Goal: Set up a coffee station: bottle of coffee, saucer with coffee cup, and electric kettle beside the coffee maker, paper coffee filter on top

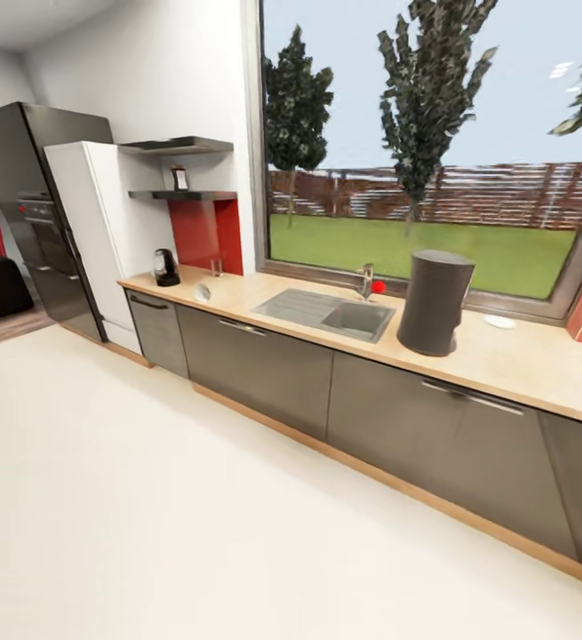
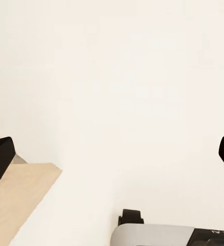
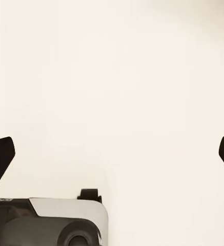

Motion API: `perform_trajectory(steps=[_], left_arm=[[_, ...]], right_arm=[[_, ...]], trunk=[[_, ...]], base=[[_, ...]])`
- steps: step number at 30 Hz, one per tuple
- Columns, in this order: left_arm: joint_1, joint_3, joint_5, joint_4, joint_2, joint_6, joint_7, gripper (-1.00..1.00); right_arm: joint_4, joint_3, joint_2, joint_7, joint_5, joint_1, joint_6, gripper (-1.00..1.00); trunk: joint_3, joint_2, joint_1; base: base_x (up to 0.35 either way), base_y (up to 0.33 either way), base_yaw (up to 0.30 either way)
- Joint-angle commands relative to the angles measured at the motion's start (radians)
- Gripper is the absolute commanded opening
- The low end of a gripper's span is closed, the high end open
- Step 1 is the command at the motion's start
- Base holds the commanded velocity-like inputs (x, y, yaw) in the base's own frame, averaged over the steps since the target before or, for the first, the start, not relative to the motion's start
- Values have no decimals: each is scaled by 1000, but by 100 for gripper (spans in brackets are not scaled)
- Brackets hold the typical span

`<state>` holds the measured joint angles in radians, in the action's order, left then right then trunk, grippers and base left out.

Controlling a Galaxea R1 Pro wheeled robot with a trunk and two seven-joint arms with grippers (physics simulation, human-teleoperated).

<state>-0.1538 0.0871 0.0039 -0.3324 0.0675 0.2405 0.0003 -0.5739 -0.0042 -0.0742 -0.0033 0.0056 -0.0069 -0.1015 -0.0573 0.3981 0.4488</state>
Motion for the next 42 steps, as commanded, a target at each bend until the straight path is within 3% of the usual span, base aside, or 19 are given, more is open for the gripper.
perform_trajectory(steps=[1, 16, 42], left_arm=[[-1, 2, 0, 1, 0, 4, 0, 100], [-1, 2, 1, 1, 0, 4, 0, 100], [-1, 2, 1, 1, 0, 5, 0, 100]], right_arm=[[0, 0, 0, -1, 1, -1, -3, 100], [0, 0, 1, -1, 1, 0, -3, 100], [2, 2, -1, 0, 4, 0, -3, 100]], trunk=[[-1, 2, 1], [4, 2, 1], [4, 2, 1]], base=[[338, 0, 226], [338, 0, 253], [338, 22, 34]])
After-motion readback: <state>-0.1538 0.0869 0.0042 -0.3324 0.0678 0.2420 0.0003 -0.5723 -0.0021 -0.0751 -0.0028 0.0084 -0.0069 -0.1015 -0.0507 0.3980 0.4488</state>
